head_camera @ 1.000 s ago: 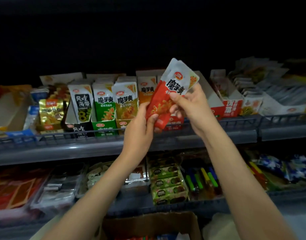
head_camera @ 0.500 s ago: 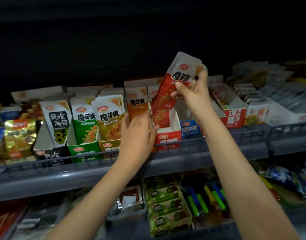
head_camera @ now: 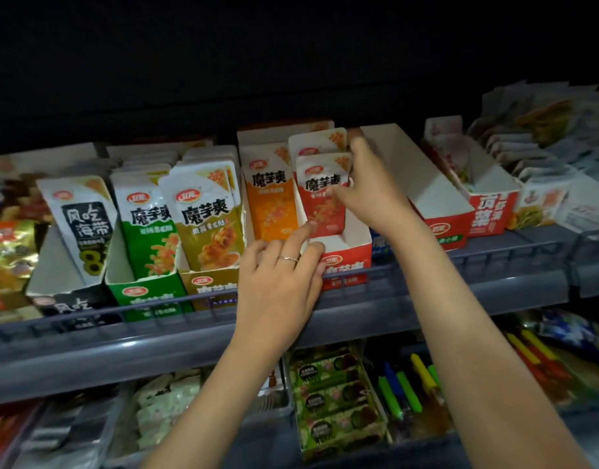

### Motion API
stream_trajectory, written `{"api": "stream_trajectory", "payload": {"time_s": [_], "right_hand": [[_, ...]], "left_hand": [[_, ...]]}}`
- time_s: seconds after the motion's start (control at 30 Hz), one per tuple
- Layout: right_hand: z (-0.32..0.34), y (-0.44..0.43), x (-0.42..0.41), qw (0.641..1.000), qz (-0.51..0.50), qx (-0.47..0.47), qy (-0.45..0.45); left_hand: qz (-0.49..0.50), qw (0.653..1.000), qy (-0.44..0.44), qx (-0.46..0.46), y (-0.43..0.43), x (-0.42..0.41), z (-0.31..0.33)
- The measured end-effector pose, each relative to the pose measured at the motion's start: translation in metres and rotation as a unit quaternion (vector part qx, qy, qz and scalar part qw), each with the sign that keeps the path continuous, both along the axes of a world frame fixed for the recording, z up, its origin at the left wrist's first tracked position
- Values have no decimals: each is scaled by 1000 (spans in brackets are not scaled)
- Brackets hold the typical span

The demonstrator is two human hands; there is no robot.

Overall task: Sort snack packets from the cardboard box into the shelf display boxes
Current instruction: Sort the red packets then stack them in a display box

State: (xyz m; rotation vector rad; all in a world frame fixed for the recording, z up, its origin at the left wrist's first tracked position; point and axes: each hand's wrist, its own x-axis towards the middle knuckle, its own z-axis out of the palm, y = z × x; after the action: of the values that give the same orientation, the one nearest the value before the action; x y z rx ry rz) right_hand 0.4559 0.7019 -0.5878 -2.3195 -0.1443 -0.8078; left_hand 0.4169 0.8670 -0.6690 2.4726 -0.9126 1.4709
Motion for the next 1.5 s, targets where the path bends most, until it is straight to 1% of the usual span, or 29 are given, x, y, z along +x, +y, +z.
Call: {"api": "stream_trajectory", "payload": {"time_s": [0.07,0.13,0.17,0.23,0.3,0.4,0.47,0.6,0.63,0.73,0.77,0.8,0.83,0.9,0.93,1.0,1.1,1.17,1.23,1.37,1.43,1.5], "right_hand": [[-1,1,-1,1000,2,-19,7],[0,2,-2,999,7,-43,-19],[1,4,-3,997,-6,-69,-31],[3,7,-1,986,-63,-147,-46],[3,10,3,974,-113,-188,-58],[2,13,8,972,-134,-175,-77],[0,16,10,972,-159,-151,-79],[1,16,7,964,-254,-43,-72],[1,14,6,964,-252,-45,-70],[2,13,4,969,-171,-150,-98],[3,15,4,970,-142,-170,-100],[3,17,3,972,-122,-182,-82],[4,19,3,973,-108,-198,-44],[5,22,0,960,-96,-256,67],[6,24,-2,953,-89,-273,101],[10,26,-7,942,-82,-299,129],[17,28,-14,906,-91,-351,218],[17,29,-14,882,-98,-380,261],[14,31,-14,870,-103,-396,276],[8,34,-12,866,-110,-410,265],[8,29,-12,875,-92,-400,257],[11,22,-14,895,-61,-366,248]], "left_hand": [[1,1000,-1,-1,0,0,-1],[3,1000,1,1,-1,1,-1],[5,1000,1,1,-1,1,-1],[6,1000,2,1,-1,1,-2],[7,1000,1,-2,-1,1,-2],[12,1000,-1,0,-1,1,-2],[15,1000,-2,1,-1,1,-2],[14,1000,-6,0,-1,0,-3],[15,1000,-8,0,-1,1,-3],[15,1000,-8,0,-2,1,-3],[14,1000,-6,0,-2,1,-3],[13,1000,-4,0,-2,1,-3],[11,1000,-2,-2,-2,0,-3],[5,1000,-2,-6,-2,0,-1],[3,1000,-1,-8,-1,0,0],[-1,1000,5,-9,-1,0,1],[-6,1000,17,-8,-1,0,1],[-6,1000,22,-6,0,-1,1],[-6,1000,26,-5,0,-1,1],[-2,999,32,-1,1,-1,1],[-3,999,33,2,0,-1,1],[-6,999,37,7,1,-2,1]]}}
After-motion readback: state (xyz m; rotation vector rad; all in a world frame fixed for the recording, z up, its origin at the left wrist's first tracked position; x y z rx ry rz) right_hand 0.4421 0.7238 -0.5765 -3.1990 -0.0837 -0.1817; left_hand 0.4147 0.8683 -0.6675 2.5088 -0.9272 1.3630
